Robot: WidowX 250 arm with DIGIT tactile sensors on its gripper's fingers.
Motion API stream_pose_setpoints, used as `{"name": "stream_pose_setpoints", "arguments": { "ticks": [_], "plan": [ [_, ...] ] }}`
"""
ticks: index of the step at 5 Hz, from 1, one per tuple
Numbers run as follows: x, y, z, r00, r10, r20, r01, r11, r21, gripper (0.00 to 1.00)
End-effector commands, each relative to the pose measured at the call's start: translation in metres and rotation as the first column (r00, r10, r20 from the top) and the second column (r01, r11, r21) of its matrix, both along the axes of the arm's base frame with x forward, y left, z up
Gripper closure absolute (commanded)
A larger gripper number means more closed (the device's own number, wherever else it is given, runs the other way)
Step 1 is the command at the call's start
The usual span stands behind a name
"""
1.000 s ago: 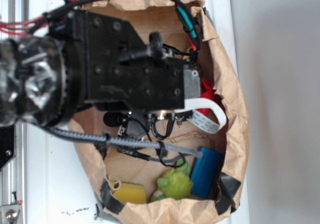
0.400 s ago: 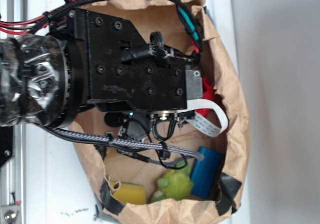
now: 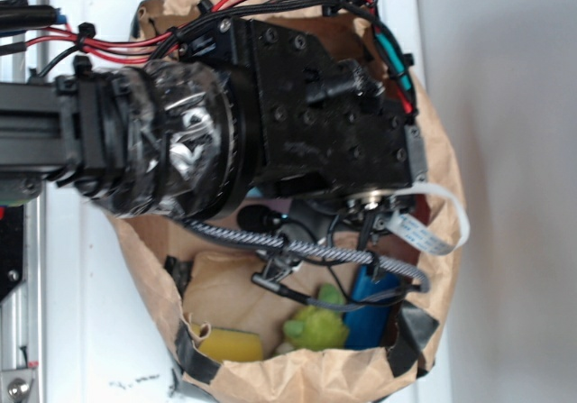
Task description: Grab the rock.
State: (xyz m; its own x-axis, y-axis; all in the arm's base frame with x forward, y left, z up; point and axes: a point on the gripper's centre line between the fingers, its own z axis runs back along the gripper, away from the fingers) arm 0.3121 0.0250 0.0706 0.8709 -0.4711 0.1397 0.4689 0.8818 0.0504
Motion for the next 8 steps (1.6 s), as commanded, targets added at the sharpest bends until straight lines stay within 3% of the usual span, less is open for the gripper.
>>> {"name": "stream_pose_setpoints", "arguments": {
  "ticks": [1,3,4,5,6,8],
  "plan": [
    [0.012,0.022,0.015,0.996,-0.078,0.034,0.078,0.997,-0.01,0.0],
    [0.007,0.033,0.018,0.995,-0.101,0.014,0.1,0.995,0.028,0.0],
    [0.008,0.037,0.013,0.997,-0.076,0.03,0.074,0.996,0.049,0.0],
    [0.014,0.042,0.015,0.994,-0.033,0.103,0.03,0.999,0.03,0.0],
    [0.021,0.045,0.017,0.991,-0.005,0.131,0.002,1.0,0.022,0.0],
    [0.021,0.048,0.011,0.996,-0.014,0.089,0.011,1.0,0.029,0.0]
  ]
}}
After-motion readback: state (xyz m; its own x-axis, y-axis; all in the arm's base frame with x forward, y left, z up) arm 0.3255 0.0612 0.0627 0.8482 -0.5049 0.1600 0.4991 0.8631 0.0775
